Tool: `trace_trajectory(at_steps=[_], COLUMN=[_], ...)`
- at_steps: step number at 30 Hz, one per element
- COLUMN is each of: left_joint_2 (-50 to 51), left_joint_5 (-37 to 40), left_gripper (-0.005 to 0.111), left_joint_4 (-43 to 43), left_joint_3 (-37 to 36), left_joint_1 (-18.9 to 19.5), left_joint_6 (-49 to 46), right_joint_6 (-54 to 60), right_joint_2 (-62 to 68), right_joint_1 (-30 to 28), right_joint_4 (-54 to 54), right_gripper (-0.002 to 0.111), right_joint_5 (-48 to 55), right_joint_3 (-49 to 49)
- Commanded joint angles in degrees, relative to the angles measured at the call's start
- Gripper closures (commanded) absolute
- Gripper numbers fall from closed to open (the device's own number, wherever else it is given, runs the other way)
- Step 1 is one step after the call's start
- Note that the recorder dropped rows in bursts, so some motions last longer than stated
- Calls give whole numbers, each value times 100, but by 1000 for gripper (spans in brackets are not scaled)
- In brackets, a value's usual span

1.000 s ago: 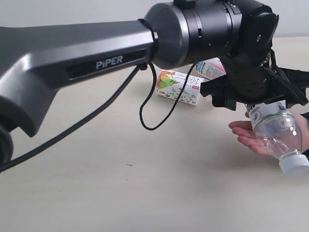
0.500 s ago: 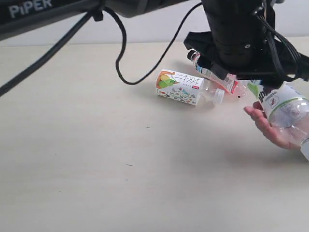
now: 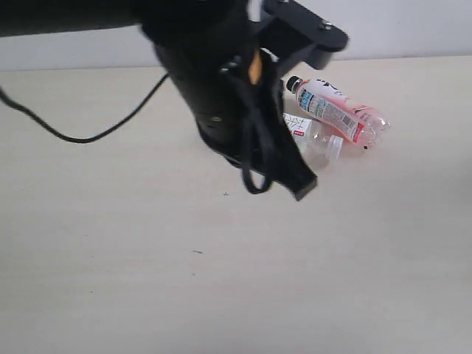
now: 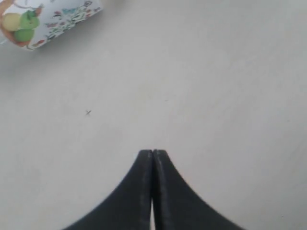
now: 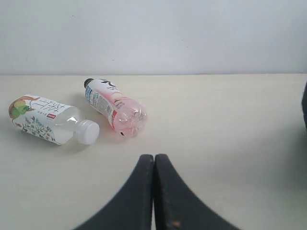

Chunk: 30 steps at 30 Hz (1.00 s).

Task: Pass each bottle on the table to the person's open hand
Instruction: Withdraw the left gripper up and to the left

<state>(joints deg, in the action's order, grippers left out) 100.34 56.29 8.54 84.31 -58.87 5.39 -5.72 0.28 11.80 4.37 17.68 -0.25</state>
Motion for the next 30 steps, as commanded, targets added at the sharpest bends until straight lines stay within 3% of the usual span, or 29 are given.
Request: trace_trajectory(at_steps=[1,9,14,30], left_joint_2=[-1013,-2783,-3559,-3996], left_joint_5=[-802,-2552,-3357,-2813], left_gripper=[107,107,107,107], left_joint_4=[110,74,74,74], left_joint_3=[-1053,-2839,-3599,-3677], left_joint_1=[417,1263,1566,1579], left_joint_6=[-27,147,538,754], right_joint_6=[3,3,3,3], right_joint_2=[-28,-28,-28,-28], right_joint_1=[-13,-13,-13,-13], right_joint_4=[3,3,3,3], right_gripper=[108,108,108,108], right_joint_5=[-23,-23,-23,-66], right_joint_3=[25,25,25,25])
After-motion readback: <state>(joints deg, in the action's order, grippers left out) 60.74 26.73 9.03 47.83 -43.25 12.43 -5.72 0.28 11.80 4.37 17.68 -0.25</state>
